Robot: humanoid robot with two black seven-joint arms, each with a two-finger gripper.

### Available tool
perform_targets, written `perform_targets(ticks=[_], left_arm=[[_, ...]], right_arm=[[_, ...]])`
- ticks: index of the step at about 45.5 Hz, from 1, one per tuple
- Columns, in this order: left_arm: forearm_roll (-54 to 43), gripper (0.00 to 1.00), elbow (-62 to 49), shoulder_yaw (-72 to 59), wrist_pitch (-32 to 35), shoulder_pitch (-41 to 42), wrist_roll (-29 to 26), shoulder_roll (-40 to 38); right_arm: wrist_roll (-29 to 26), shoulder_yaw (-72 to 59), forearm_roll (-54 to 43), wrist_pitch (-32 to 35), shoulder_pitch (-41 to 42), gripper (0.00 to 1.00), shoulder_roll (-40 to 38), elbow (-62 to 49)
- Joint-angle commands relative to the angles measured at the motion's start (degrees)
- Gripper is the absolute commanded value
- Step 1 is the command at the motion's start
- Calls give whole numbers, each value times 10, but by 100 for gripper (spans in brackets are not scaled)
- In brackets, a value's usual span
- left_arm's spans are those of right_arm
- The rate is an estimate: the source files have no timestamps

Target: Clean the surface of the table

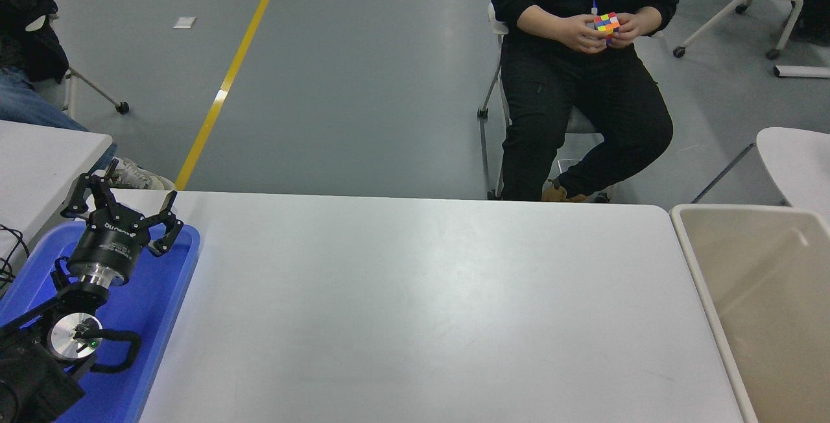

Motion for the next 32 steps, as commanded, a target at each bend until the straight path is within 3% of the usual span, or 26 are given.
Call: perform_targets(ticks=[1, 16, 32], left_arm=[[0, 100, 0, 0, 0, 1, 0, 0], [0, 100, 0, 0, 0, 0, 0, 0], [0, 100, 0, 0, 0, 0, 0, 1]], right_arm=[[1, 56, 1, 5, -27, 99, -5, 82], [1, 164, 55, 55, -123, 99, 1, 177], [22, 217, 58, 98, -237, 99, 59, 224]])
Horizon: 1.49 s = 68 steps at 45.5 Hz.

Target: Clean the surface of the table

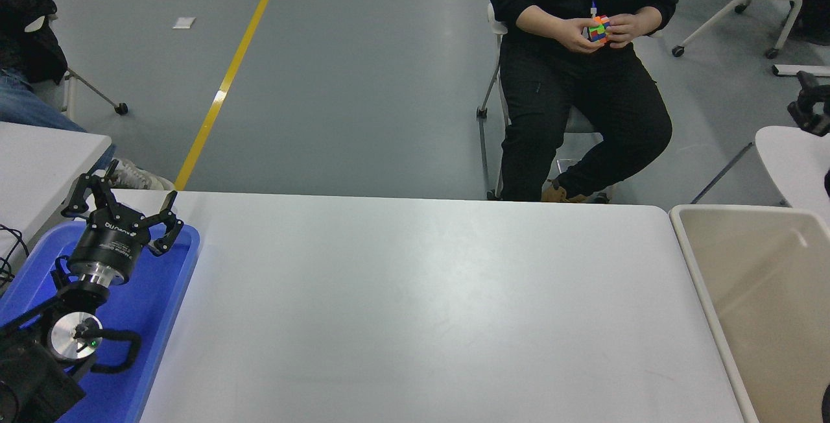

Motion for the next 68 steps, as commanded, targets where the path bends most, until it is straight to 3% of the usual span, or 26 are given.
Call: perform_targets(ticks=[1, 18, 33, 53, 68], left_arm=[[0, 100, 0, 0, 0, 0, 0, 1], [0, 100, 0, 0, 0, 0, 0, 1], [0, 100, 0, 0, 0, 0, 0, 0], [0, 100, 0, 0, 0, 0, 0, 0], [0, 100, 0, 0, 0, 0, 0, 1]], right_arm=[[24, 49, 7, 32, -89, 99, 39, 45], [102, 42, -3, 36, -148, 99, 89, 45], [108, 40, -69, 34, -158, 99, 129, 17], [152, 52, -69, 26, -165, 99, 149, 19], [152, 42, -70, 13, -154, 99, 147, 16]])
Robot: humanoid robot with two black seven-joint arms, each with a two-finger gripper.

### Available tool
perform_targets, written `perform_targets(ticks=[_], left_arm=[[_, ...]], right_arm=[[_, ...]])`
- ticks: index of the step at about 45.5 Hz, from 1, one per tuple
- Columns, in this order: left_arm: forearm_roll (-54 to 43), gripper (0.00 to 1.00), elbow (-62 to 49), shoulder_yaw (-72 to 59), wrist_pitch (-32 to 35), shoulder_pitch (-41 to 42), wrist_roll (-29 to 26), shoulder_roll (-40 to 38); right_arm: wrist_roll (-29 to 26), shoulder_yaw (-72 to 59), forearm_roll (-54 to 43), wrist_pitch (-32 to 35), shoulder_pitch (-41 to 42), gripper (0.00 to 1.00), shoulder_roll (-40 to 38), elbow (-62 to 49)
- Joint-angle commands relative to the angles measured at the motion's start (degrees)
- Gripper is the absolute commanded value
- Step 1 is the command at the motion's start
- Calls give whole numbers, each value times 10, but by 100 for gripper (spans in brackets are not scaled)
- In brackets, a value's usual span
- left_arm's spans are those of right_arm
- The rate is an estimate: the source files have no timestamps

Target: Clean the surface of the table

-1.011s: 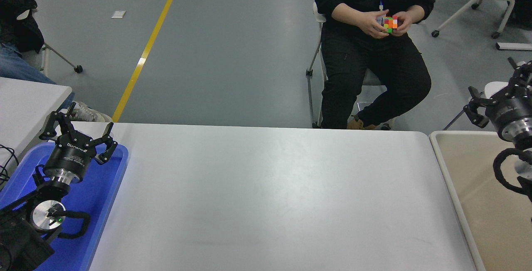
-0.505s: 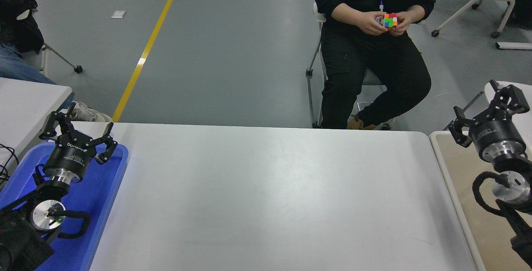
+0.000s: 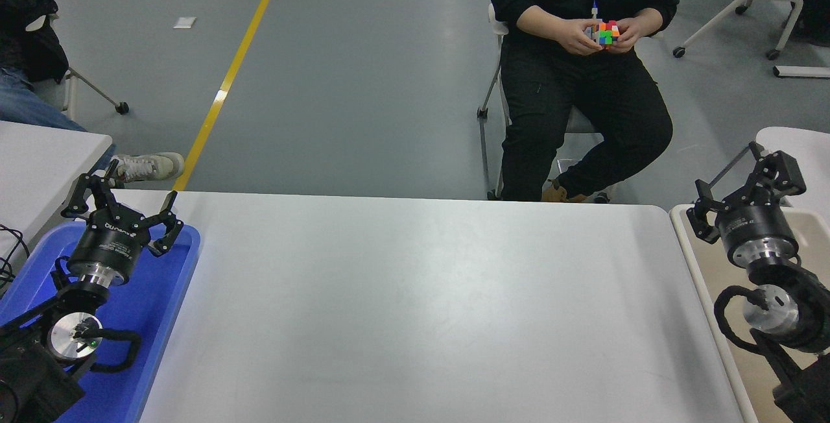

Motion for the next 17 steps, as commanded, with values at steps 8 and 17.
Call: perform_targets(ticks=[8, 17], left_arm=[[0, 100, 0, 0, 0, 0, 0, 0], [0, 100, 0, 0, 0, 0, 0, 1]], right_arm=[[5, -8, -2, -10, 8, 99, 3, -1], [5, -9, -2, -10, 7, 99, 4, -4]])
